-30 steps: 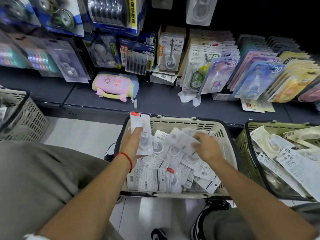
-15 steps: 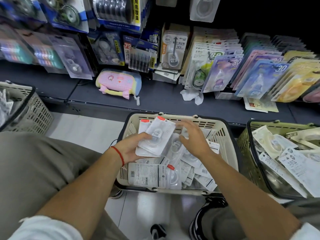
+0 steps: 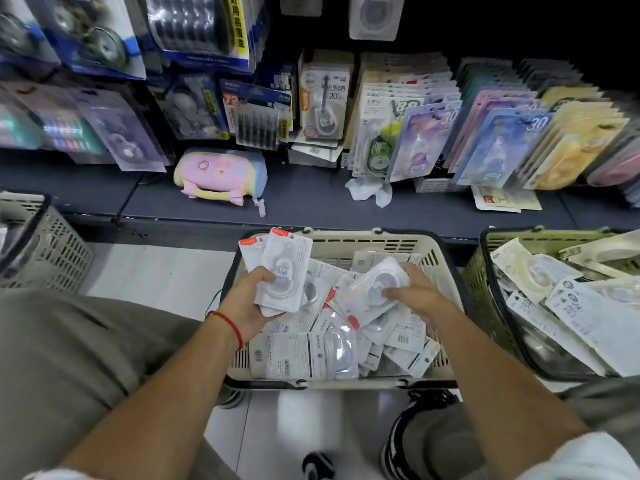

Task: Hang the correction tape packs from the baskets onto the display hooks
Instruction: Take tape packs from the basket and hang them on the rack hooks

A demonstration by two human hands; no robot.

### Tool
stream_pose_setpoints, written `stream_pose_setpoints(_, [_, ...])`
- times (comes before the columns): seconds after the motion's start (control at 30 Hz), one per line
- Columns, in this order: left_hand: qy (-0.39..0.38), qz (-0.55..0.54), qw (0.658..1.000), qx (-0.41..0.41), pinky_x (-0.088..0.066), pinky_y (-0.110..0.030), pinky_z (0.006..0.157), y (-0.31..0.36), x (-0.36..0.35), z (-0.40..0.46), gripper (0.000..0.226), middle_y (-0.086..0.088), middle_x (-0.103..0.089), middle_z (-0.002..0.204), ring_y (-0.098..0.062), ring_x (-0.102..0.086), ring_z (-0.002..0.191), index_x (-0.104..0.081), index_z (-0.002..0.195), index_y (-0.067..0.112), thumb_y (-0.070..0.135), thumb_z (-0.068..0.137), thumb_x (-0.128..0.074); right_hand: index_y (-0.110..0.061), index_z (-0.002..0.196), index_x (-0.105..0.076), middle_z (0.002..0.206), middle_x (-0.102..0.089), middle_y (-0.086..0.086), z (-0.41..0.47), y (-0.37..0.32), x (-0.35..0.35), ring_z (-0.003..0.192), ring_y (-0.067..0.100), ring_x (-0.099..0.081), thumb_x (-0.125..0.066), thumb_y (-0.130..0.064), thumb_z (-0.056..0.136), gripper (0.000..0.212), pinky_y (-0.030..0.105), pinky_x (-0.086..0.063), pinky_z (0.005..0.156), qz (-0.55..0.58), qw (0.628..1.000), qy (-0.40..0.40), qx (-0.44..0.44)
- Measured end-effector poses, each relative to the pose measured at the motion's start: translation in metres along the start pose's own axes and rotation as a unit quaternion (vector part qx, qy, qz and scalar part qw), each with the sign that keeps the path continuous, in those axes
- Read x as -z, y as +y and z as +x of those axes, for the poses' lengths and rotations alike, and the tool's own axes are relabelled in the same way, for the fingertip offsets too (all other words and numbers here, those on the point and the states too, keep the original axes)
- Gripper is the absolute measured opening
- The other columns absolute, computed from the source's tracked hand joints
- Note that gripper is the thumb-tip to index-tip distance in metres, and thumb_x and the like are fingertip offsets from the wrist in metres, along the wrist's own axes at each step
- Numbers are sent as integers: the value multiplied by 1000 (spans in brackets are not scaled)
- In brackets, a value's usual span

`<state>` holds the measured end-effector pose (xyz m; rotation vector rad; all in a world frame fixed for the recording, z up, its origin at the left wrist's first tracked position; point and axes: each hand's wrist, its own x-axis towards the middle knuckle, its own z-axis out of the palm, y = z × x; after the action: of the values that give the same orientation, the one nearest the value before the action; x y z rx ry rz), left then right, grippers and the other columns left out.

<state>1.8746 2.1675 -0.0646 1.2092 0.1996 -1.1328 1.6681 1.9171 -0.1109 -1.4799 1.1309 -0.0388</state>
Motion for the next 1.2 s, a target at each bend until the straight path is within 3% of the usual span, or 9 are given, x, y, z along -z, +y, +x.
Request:
stream_pose_setpoints(0.17, [-11, 38, 998, -43, -60, -44, 70, -8, -11, 6, 53, -20, -69, 135, -45, -66, 123, -62, 135, 17, -13, 90, -58, -12, 125, -62, 126, -72, 15, -10, -18, 20, 110, 31, -73, -82, -2, 86, 45, 36, -65, 75, 229, 973, 30, 17])
stream_pose_setpoints(0.33, [-6, 35, 998, -53, -57, -56, 93, -23, -27, 9, 66, -21, -68, 136, -44, -66, 122, -54, 146, 15, -18, 89, -62, -27, 141, -55, 124, -73, 3, -30, -50, -19, 107, 27, -76, -82, 1, 86, 67, 39, -65, 74, 342, 936, -29, 77])
stream_pose_setpoints(0.5, [-74, 10, 995, -71, -44, -77, 103, -26, -33, 7, 67, -16, -66, 142, -46, -63, 128, -49, 150, 26, -11, 96, -61, -22, 112, -72, 106, -76, -2, -46, -56, -83, 99, 18, -74, -85, -45, 86, 37, 36, -64, 77, 65, 992, 15, 103])
stream_pose_setpoints(0.63, [-85, 22, 994, -69, -57, -70, 90, -26, -30, 3, 60, -17, -71, 134, -44, -69, 120, -53, 147, 23, 5, 94, -74, -26, 91, -77, 78, -74, -17, -51, -55, -99, 70, -5, -68, -75, -59, 88, 34, 11, -47, 57, -42, 989, -18, 139])
stream_pose_setpoints(0.7, [-28, 20, 997, -68, -62, -62, 79, -27, -28, 4, 64, -16, -74, 127, -41, -74, 111, -57, 142, 22, 3, 86, -81, -22, 87, -77, 80, -76, -14, -47, -54, -96, 73, -4, -67, -68, -53, 96, 34, 14, -48, 61, -81, 985, -65, 138])
stream_pose_setpoints(0.83, [22, -11, 998, -58, -62, -54, 75, -23, -20, 11, 68, -11, -73, 130, -38, -73, 113, -57, 142, 27, 2, 84, -81, -8, 123, -72, 124, -71, 9, -25, -33, -77, 119, 29, -65, -58, -31, 106, 32, 38, -51, 96, -209, 971, 17, 113])
stream_pose_setpoints(0.93, [6, -24, 998, -60, -62, -53, 74, -21, -17, 12, 62, -8, -75, 127, -34, -76, 108, -60, 135, 30, 0, 85, -79, -12, 154, -41, 149, -48, 13, -18, 3, -64, 138, 32, -48, -65, -36, 101, 62, 46, -44, 112, -432, 901, 29, 32])
stream_pose_setpoints(1.07, [-34, -22, 997, -59, -63, -49, 74, -21, -19, 10, 55, -6, -77, 124, -28, -78, 103, -62, 130, 32, -1, 89, -74, -10, 162, -18, 151, -39, 17, -17, 27, -69, 138, 35, -40, -71, -38, 97, 88, 48, -39, 113, -494, 868, 30, 41])
stream_pose_setpoints(1.2, [-64, -38, 996, -40, -60, -64, 79, -16, -22, 6, 56, -13, -76, 124, -40, -76, 105, -62, 133, 28, -1, 87, -77, -14, 146, -39, 136, -53, 10, -18, 10, -50, 128, 30, -51, -82, -40, 83, 81, 43, -46, 105, -429, 901, 58, 17])
